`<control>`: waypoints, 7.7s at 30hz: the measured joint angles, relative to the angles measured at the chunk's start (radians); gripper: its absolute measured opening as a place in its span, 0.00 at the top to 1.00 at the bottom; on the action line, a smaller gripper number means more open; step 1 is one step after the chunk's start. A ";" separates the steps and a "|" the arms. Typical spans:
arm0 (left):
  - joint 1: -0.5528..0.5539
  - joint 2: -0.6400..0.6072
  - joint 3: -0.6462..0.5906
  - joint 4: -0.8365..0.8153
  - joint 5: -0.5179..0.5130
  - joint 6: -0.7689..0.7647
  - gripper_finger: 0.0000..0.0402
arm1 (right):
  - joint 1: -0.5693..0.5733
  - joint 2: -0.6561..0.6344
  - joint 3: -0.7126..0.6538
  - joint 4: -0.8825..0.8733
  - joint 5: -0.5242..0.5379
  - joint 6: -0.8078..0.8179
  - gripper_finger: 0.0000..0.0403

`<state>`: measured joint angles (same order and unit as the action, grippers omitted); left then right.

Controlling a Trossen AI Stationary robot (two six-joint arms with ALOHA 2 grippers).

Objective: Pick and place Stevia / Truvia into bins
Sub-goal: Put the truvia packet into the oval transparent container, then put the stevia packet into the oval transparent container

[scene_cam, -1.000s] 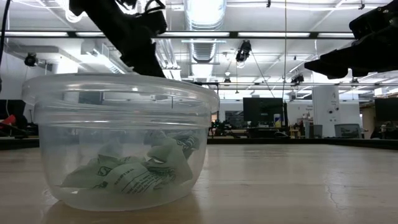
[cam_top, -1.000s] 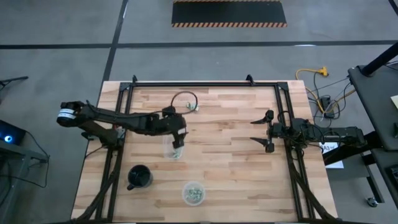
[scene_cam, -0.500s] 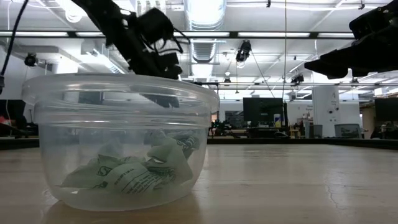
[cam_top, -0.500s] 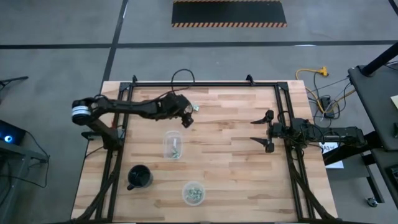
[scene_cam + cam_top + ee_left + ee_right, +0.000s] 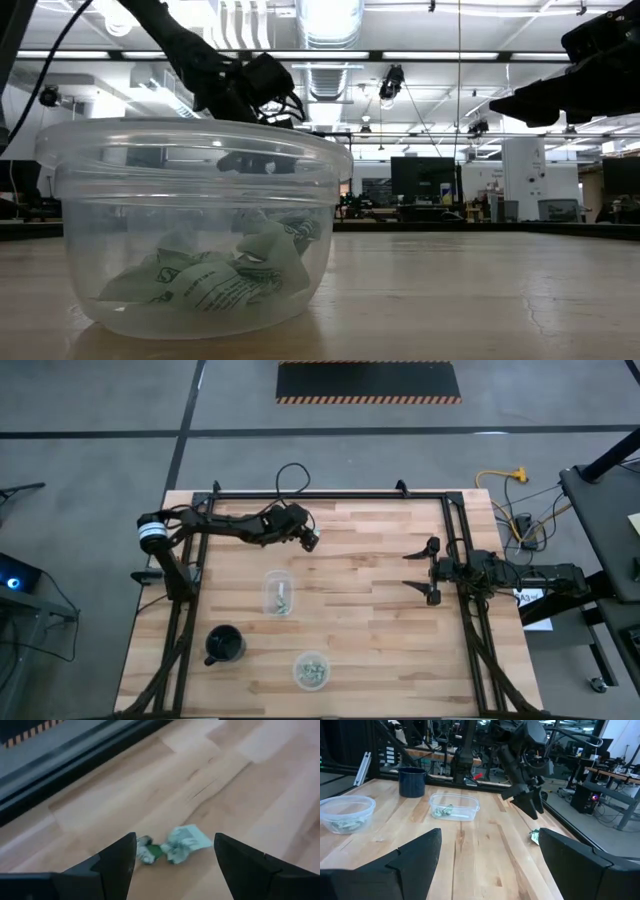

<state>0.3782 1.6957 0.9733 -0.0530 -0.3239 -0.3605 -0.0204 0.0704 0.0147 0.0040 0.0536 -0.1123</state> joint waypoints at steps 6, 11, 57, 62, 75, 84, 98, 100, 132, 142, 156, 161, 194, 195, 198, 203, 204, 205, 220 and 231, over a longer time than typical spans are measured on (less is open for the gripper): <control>0.027 0.018 -0.003 -0.017 -0.055 0.007 0.38 | 0.000 0.000 0.000 0.000 0.000 0.000 0.19; 0.035 0.050 -0.003 -0.017 -0.056 0.009 0.38 | 0.000 0.000 0.000 0.000 0.000 0.000 0.19; 0.074 0.088 -0.004 -0.004 0.009 0.036 0.38 | 0.000 0.001 0.000 0.000 0.000 0.000 0.19; 0.081 0.186 0.043 -0.001 0.029 0.059 0.38 | 0.000 0.001 0.000 0.000 0.000 0.000 0.19; 0.076 0.236 0.133 -0.069 0.004 0.079 0.38 | 0.000 0.003 0.000 0.000 0.000 0.000 0.19; 0.076 0.232 0.138 -0.111 0.005 0.077 0.38 | 0.000 0.003 0.000 0.000 0.000 0.000 0.19; 0.075 0.232 0.142 -0.120 0.090 0.092 0.77 | 0.000 0.003 0.000 0.000 0.000 0.000 0.19; 0.074 0.232 0.143 -0.120 0.097 0.112 0.90 | 0.000 0.003 0.000 0.000 0.000 0.000 0.19; -0.118 -0.157 0.098 -0.195 0.173 0.371 0.99 | 0.000 0.004 0.000 0.000 0.000 0.000 0.19; -0.159 -0.212 0.065 -0.222 0.349 0.477 0.97 | 0.000 0.005 0.000 0.001 0.000 0.000 0.19; -0.216 -0.307 0.033 -0.363 0.442 0.482 0.96 | 0.000 0.010 0.000 0.000 0.000 0.000 0.19; -0.272 -0.324 0.031 -0.477 0.442 0.519 0.96 | 0.000 0.010 0.000 0.001 0.000 0.000 0.19; -0.352 -0.375 -0.081 -0.532 0.366 0.345 0.95 | 0.000 0.011 0.000 0.000 0.000 0.000 0.19; -0.352 -0.375 -0.087 -0.532 0.365 0.349 0.94 | 0.000 0.011 0.000 0.000 0.000 0.000 0.19; -0.347 -0.374 -0.099 -0.541 0.358 0.349 0.91 | 0.000 0.011 0.000 0.000 0.000 0.000 0.19; -0.347 -0.374 -0.113 -0.551 0.353 0.348 0.82 | 0.000 0.011 0.000 0.000 0.000 0.000 0.19; -0.347 -0.374 -0.113 -0.550 0.350 0.349 0.79 | 0.000 0.011 0.000 0.000 0.000 0.000 0.19; -0.346 -0.374 -0.113 -0.550 0.346 0.349 0.77 | 0.000 0.011 0.000 0.000 0.000 0.000 0.19; -0.346 -0.374 -0.114 -0.436 0.183 0.350 0.49 | 0.000 0.011 0.000 0.000 0.000 0.000 0.19; -0.342 -0.374 -0.164 0.011 -0.176 0.340 0.46 | 0.000 0.011 0.000 0.000 0.000 0.000 0.19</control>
<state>0.0360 1.3216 0.8095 -0.0421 -0.4995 -0.0204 -0.0204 0.0814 0.0147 0.0040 0.0536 -0.1123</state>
